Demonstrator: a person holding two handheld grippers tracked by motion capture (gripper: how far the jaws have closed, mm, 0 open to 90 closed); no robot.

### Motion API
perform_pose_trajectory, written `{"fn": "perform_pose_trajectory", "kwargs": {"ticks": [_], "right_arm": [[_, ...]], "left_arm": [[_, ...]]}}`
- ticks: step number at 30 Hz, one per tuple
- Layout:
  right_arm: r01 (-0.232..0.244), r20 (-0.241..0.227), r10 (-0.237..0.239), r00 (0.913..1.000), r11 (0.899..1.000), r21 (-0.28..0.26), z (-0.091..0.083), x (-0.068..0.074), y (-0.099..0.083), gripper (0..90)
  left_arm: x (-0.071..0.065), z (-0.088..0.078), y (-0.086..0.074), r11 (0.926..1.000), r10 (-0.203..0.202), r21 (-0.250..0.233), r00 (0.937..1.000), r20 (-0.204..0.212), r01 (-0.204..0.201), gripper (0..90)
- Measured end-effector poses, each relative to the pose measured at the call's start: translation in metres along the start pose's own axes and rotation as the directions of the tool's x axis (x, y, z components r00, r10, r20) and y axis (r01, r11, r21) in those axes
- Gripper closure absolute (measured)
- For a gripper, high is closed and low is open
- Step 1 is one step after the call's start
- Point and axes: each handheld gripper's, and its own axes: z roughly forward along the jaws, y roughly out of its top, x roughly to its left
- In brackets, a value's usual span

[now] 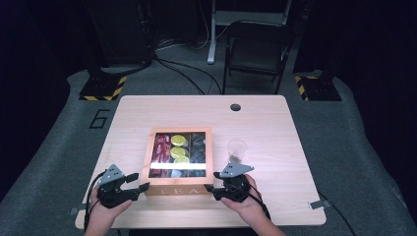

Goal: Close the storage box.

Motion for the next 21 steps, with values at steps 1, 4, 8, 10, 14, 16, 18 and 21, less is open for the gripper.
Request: {"fn": "perform_pose_trajectory", "kwargs": {"ticks": [1, 4, 8, 10, 14, 16, 18, 21], "right_arm": [[0.005, 0.000, -0.005, 1.0000, 1.000, -0.005, -0.001, 0.000, 0.001, 42.5], [0.010, 0.014, -0.010, 0.9998, 1.000, -0.016, -0.004, -0.002, 0.002, 41.8], [0.000, 0.032, 0.001, 0.9995, 0.999, -0.034, -0.011, -0.007, 0.003, 41.6], [-0.009, 0.041, 0.011, 0.9991, 0.999, -0.050, -0.014, -0.012, 0.003, 41.5], [-0.031, 0.066, 0.036, 0.9972, 0.997, -0.071, -0.021, -0.018, 0.004, 41.5], [-0.043, 0.074, 0.048, 0.9961, 0.996, -0.075, -0.023, -0.021, 0.004, 41.5], [-0.054, 0.084, 0.060, 0.9946, 0.996, -0.078, -0.025, -0.023, 0.003, 41.5], [-0.053, 0.097, 0.060, 0.9935, 0.996, -0.077, -0.026, -0.026, 0.002, 41.5]], "left_arm": [[0.000, 0.000, 0.000, 0.9999, -0.004, -0.010, 1.0000, -0.004, 0.003, 38.4], [0.001, -0.002, 0.002, 0.9996, -0.002, -0.028, 0.9999, -0.015, 0.001, 38.4], [0.004, -0.006, 0.005, 0.9989, -0.012, -0.045, 0.9998, -0.019, 0.011, 38.5], [0.005, -0.008, 0.006, 0.9974, -0.031, -0.065, 0.9995, -0.010, 0.030, 38.5], [0.009, -0.010, 0.007, 0.9965, -0.034, -0.078, 0.9992, -0.021, 0.032, 38.7], [0.011, -0.011, 0.007, 0.9965, -0.040, -0.074, 0.9990, -0.022, 0.038, 38.9], [0.014, -0.012, 0.007, 0.9959, -0.041, -0.082, 0.9987, -0.030, 0.038, 39.4], [0.019, -0.014, 0.006, 0.9928, -0.059, -0.107, 0.9970, -0.049, 0.054, 39.9]]}}
